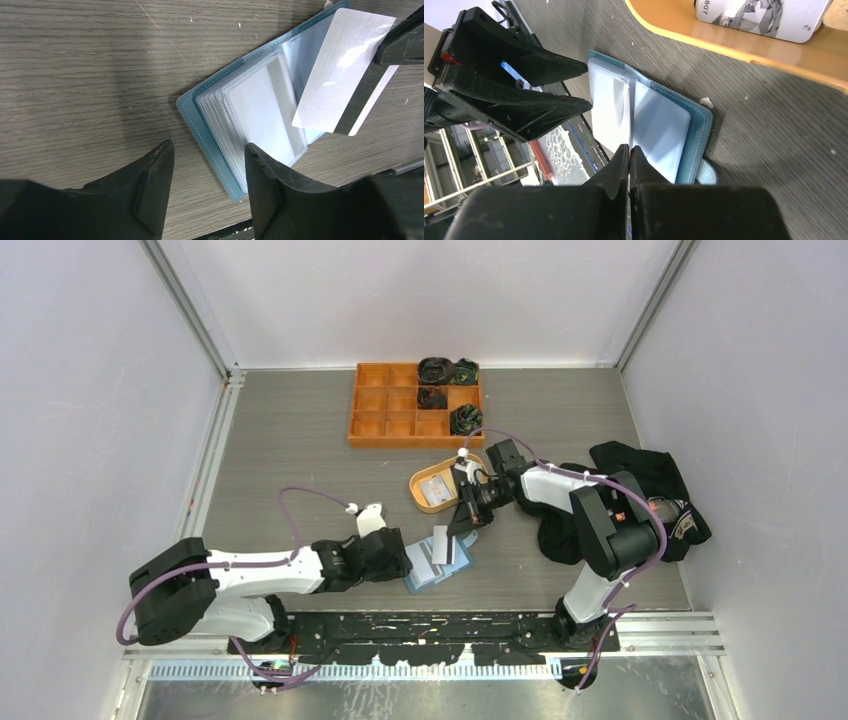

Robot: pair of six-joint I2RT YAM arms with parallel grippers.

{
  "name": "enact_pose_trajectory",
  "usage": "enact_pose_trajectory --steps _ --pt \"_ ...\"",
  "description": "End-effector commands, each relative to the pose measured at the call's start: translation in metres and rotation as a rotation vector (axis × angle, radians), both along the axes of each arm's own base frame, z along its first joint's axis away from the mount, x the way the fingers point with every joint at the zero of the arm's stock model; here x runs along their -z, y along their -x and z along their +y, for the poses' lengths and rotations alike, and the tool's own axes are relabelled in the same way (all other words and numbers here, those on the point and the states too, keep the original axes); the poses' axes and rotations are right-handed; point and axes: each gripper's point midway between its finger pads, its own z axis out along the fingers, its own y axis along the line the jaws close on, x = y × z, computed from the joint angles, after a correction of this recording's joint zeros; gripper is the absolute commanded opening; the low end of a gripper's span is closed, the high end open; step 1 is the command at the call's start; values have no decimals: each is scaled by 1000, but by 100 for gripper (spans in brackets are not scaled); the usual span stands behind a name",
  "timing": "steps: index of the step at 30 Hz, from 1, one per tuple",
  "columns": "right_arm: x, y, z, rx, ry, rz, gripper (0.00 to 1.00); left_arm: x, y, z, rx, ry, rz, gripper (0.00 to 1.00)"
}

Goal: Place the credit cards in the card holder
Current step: Insert the credit card into the card holder.

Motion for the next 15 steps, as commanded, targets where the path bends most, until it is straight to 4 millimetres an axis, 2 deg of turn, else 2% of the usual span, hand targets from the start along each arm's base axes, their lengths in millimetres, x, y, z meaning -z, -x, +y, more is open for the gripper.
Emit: enact_pose_trajectory --steps 1,6,15 --pt "-2 -2 6 16 -27 -6 1 -5 -8 3 -10 -53 -18 52" --pt "-5 -1 9 26 -54 -17 1 -1 -14 11 -13 -73 10 44" --pt "-1 15 14 -32 -70 14 1 0 -25 5 50 -84 37 44"
